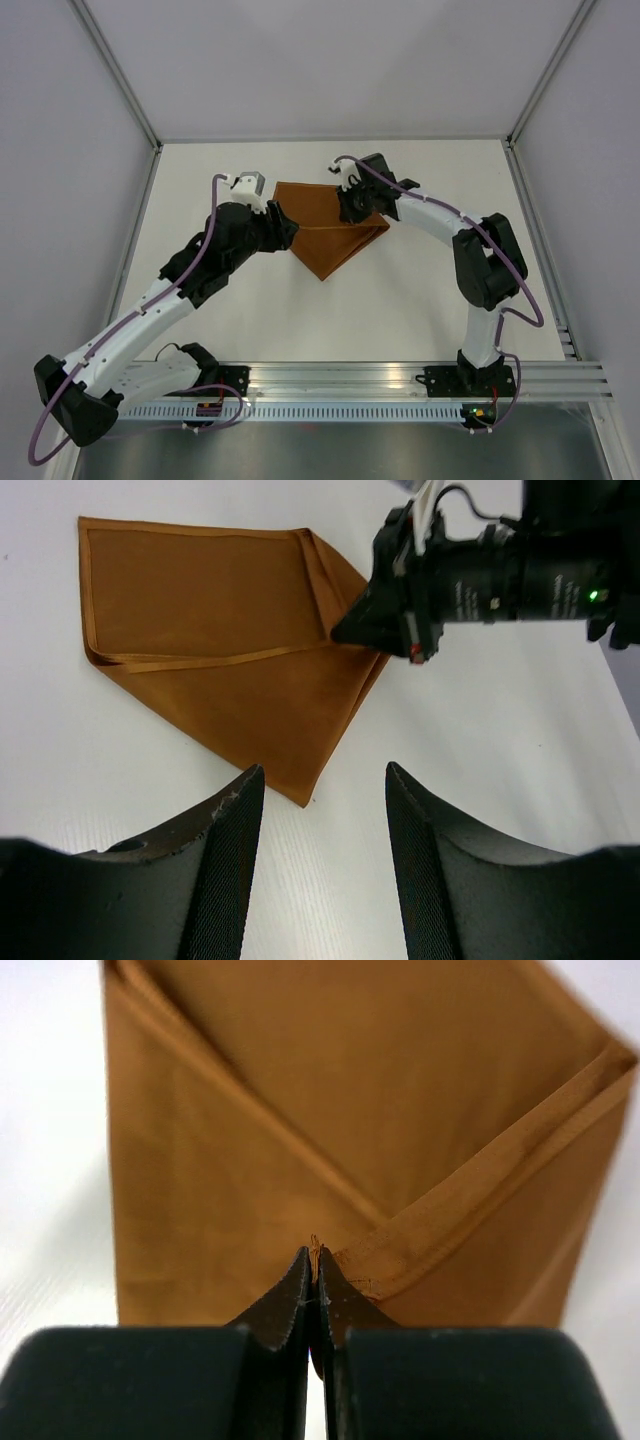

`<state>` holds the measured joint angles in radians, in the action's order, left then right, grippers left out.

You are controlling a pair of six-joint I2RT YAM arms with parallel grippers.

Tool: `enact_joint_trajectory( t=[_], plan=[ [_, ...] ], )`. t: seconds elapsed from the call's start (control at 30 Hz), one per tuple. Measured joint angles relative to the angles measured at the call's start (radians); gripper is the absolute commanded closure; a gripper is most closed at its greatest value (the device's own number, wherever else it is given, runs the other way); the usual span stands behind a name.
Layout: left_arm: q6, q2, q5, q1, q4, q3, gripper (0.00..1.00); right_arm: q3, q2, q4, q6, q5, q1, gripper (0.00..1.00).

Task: Fold the napkin, place the utensils inside, and roll it up
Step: Fold the napkin

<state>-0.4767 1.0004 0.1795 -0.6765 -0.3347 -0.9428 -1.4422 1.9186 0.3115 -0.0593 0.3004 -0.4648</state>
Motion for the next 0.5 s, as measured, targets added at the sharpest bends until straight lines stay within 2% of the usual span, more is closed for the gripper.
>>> enact_joint_trajectory(
  t=[0.13, 0.5],
  plan=[
    [-0.009, -0.042, 0.010, 0.000, -0.010, 0.001, 0.43, 0.014, 0.000, 0.026, -0.041, -0.035, -0.089, 0.95],
    [-0.023, -0.111, 0.029, 0.000, -0.033, 0.033, 0.44, 0.014, 0.016, 0.030, -0.090, -0.115, -0.201, 0.96]
  ],
)
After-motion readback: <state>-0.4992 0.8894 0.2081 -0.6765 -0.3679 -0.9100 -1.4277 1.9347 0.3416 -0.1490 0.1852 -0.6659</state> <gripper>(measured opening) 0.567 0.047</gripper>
